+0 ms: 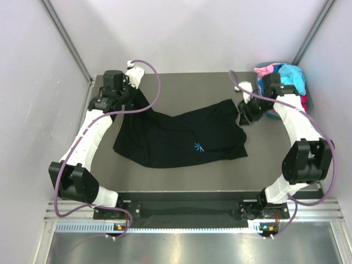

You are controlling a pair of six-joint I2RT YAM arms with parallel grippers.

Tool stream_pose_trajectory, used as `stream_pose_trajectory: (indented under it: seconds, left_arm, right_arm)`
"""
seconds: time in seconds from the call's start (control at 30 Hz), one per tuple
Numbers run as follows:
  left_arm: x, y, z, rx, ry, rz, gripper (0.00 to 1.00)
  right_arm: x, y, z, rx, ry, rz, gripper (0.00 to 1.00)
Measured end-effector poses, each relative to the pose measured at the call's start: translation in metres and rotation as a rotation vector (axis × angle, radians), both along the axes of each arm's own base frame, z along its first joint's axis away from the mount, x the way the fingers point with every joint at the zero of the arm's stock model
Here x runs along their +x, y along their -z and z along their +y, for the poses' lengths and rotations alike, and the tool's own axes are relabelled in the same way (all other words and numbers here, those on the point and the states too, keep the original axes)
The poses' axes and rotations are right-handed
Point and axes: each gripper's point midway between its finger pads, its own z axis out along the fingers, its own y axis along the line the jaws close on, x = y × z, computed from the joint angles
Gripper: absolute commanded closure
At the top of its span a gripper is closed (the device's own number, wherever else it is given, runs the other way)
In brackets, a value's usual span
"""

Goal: Fold and stack the t-shirts
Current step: Flatten the tshirt out

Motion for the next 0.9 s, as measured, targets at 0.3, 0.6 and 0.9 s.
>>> stream_pose_trajectory:
  seconds: [0.3, 0.6, 0.9]
  left_arm:
    - [-0.012, 0.024, -0.017, -0.070, 0.051, 0.076, 1.00]
    - [-0.015, 0.030, -0.020, -0.087, 0.055, 0.094, 1.00]
    - [-0.017, 0.035, -0.020, -0.089, 0.060, 0.106, 1.00]
  right_arm:
    - [-0.061, 0.086, 0.013, 0.076, -0.088, 0.412, 0.58]
    - [-0.061, 0.110, 0.010, 0.057, -0.082, 0.485, 0.56]
    - [-0.048, 0.116, 0.003, 0.009, -0.053, 0.446, 0.55]
